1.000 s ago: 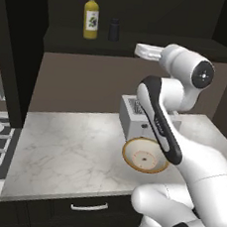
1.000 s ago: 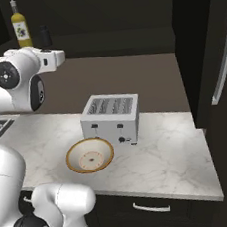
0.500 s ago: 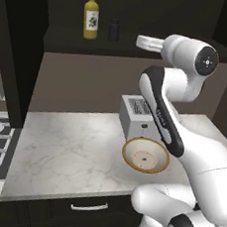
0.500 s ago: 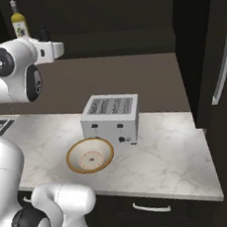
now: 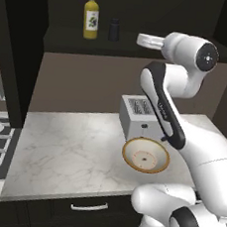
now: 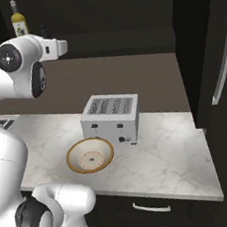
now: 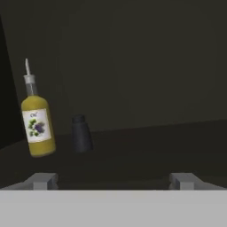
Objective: Retrieve the bottle and the shaker from the cabinet and place them next to the mixing bowl on the counter. Then add garlic from the fridge to the mixing bowl.
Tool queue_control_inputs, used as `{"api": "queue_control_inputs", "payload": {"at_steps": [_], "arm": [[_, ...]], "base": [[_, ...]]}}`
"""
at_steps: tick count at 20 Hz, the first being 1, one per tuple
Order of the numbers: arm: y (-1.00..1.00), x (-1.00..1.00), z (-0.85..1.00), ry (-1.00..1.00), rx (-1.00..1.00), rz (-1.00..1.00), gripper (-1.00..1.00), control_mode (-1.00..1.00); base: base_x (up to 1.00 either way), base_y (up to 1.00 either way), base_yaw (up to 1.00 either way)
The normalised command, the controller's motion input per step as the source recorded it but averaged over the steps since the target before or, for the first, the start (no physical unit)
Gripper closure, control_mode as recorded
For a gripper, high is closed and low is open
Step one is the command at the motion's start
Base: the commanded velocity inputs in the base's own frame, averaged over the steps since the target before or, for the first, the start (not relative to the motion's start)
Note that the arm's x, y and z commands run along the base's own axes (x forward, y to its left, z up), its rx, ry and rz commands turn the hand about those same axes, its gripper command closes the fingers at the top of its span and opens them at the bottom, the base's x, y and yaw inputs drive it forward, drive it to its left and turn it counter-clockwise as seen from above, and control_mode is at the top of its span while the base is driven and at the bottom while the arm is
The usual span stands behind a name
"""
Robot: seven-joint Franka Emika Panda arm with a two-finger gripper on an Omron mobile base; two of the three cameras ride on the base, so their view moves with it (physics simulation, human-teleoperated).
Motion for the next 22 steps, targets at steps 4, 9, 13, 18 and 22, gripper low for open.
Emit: {"api": "queue_control_inputs", "payload": {"at_steps": [4,9,13,18,22], "arm": [[0.0,0.37,0.0,0.05,0.0,0.11,-1.0,-1.0],[0.06,0.36,0.02,0.14,-0.03,0.1,-1.0,-1.0],[0.02,0.48,0.12,0.12,0.0,0.02,-1.0,-1.0],[0.14,0.52,0.02,0.07,0.0,0.0,-1.0,-1.0],[0.31,0.33,0.06,0.04,-0.04,0.0,-1.0,-1.0]], "base": [[0.0,0.0,0.0],[0.0,0.0,0.0],[0.0,0.0,0.0],[0.0,0.0,0.0],[0.0,0.0,0.0]]}}
